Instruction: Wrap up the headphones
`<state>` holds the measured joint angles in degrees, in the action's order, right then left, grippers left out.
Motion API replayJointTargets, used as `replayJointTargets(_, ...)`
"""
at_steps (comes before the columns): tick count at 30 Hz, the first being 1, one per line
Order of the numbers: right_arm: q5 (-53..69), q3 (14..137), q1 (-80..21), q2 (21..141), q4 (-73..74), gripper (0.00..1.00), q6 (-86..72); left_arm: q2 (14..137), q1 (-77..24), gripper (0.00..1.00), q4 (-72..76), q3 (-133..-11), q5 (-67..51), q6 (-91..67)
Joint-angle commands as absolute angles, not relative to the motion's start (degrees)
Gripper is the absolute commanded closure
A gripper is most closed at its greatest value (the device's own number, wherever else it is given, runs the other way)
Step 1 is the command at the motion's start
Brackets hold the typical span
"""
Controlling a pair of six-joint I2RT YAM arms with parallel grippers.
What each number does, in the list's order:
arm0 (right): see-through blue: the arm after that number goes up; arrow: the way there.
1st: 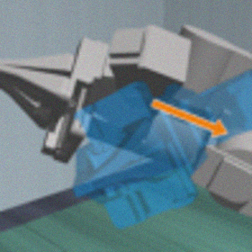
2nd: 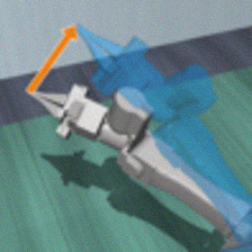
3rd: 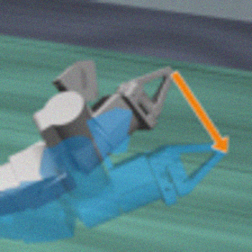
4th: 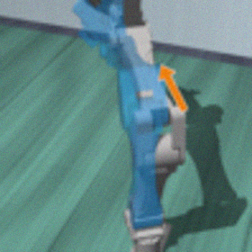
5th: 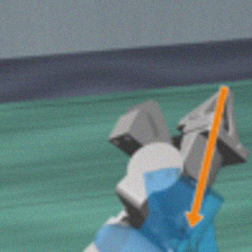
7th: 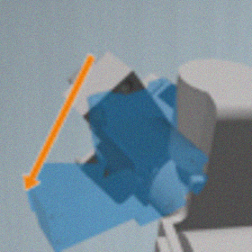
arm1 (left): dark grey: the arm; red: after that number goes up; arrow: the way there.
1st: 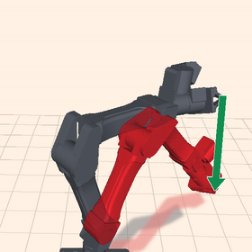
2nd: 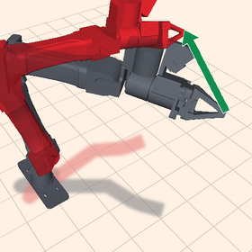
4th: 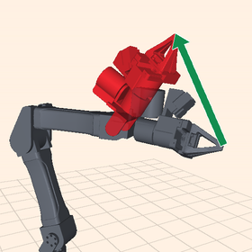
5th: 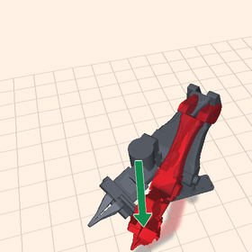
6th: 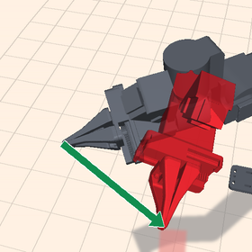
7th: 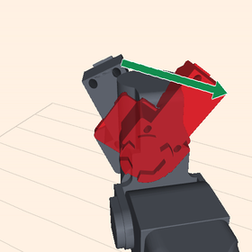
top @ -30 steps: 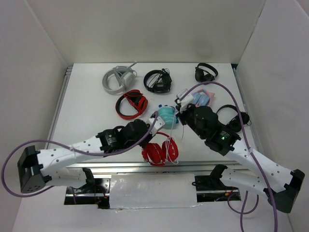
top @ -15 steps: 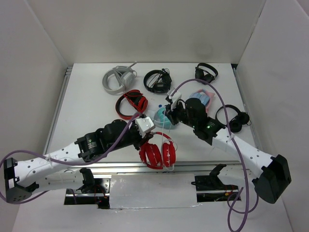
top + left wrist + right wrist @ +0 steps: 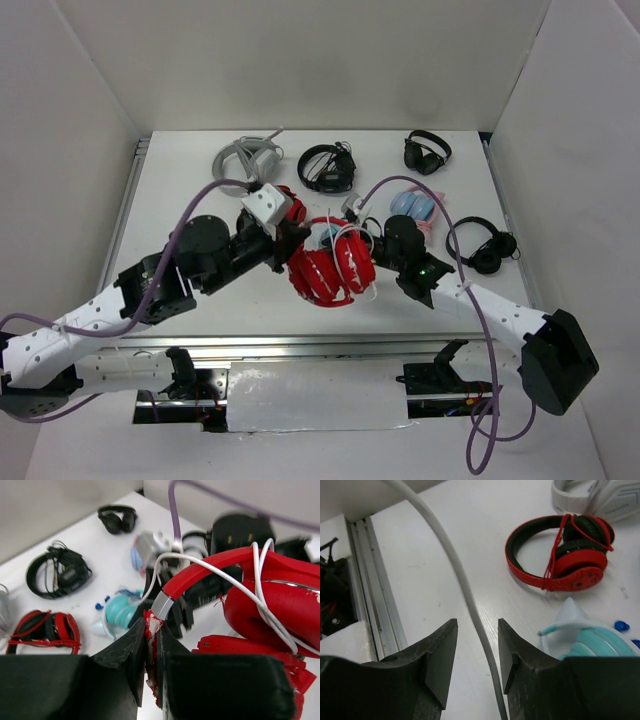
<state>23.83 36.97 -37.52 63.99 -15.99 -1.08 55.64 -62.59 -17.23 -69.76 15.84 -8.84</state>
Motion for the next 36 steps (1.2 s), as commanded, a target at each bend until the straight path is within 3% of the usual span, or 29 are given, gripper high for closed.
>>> replayJointTargets(1,29.09,36.39,-38.40,67.23,-27.06,0.54,-4.83,57.74,-62.84,1.00,-16.17,-78.20,21.08,-13.18)
replayJointTargets(4,28.57,36.12,-39.99,70.39,-34.25,0.48,-6.24,59.50,-62.93,1.00,-18.71,-85.32,21.01,-13.62)
replayJointTargets(12,30.84,36.83,-42.80,79.62,-44.03,0.48,-9.58,60.56,-62.84,1.00,-22.24,-95.62,23.29,-12.48)
replayJointTargets(17,31.21,36.56,-46.84,86.99,-57.91,0.48,-14.41,61.26,-62.84,1.00,-25.22,-100.28,22.85,-12.13)
replayJointTargets(18,30.77,37.52,-47.28,87.79,-58.88,0.53,-14.59,61.35,-62.84,1.00,-25.75,-101.59,23.03,-12.04)
replayJointTargets(21,30.93,37.71,-47.90,89.65,-59.67,0.94,-15.38,61.70,-62.93,1.00,-27.68,-103.62,25.48,-11.78)
replayJointTargets(22,30.68,36.75,-47.90,89.21,-60.46,0.99,-16.08,61.44,-62.93,1.00,-27.95,-103.62,26.36,-11.52)
replayJointTargets(27,24.80,28.15,-47.90,83.51,-61.88,1.00,-18.28,59.07,-62.84,1.00,-27.34,-100.39,32.42,-11.25)
replayJointTargets(30,14.27,23.65,-47.29,77.54,-59.07,1.00,-19.33,57.57,-62.84,1.00,-26.63,-96.86,32.96,-11.34)
replayJointTargets(36,-3.32,26.63,-37.91,66.46,-40.20,1.00,-18.89,57.21,-62.93,1.00,-25.84,-92.37,33.49,-12.92)
